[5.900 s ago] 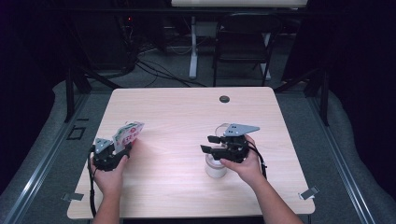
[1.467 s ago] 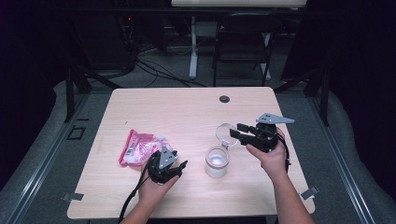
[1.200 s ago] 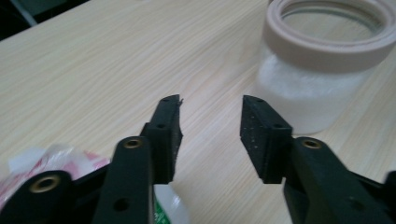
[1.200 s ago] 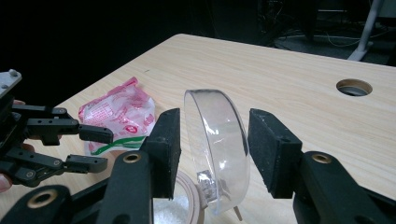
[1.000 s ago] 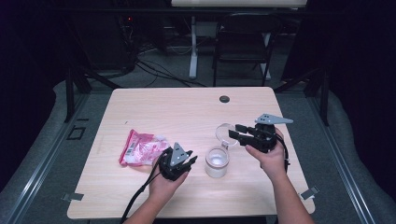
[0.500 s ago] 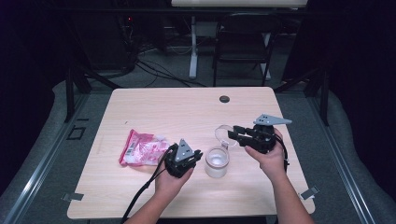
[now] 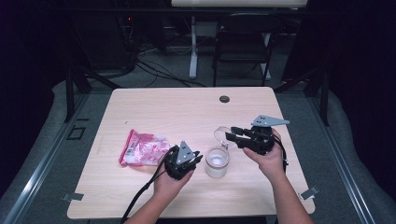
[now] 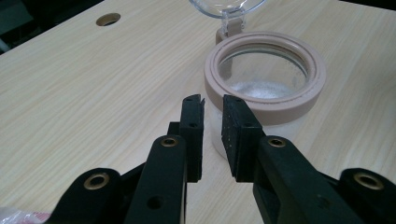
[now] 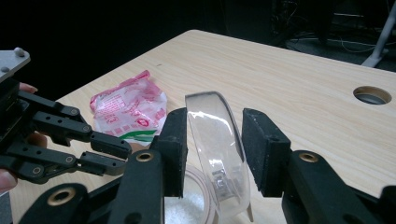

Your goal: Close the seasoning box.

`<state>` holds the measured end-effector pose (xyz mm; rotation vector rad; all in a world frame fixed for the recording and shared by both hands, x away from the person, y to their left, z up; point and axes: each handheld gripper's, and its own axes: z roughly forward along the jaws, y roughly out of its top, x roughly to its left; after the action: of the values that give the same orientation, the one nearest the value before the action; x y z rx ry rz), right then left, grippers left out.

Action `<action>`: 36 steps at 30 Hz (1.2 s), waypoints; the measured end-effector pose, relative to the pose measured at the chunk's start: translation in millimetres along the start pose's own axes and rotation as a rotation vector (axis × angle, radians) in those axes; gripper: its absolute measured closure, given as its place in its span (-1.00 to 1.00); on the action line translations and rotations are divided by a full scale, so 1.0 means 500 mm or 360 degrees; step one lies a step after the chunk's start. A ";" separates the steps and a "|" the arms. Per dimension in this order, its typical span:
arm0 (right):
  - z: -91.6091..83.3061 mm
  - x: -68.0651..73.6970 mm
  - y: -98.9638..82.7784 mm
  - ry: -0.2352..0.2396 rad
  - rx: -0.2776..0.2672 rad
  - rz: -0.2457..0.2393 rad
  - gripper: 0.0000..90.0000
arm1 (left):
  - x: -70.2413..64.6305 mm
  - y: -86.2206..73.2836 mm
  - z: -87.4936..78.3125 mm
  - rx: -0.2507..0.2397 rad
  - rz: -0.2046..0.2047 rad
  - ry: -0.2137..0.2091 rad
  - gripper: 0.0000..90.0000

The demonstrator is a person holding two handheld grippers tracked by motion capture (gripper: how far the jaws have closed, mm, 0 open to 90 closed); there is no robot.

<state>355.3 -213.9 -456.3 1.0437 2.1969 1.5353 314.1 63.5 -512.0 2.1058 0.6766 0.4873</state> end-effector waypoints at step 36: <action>0.050 0.080 -0.008 0.0021 0.0098 -0.0287 0.24 | 0.016 -0.035 -0.015 0.0023 -0.0048 0.0031 0.70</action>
<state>339.9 -169.4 -462.9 0.8280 2.2907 1.4083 311.1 81.7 -521.2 2.1039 0.7242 0.4876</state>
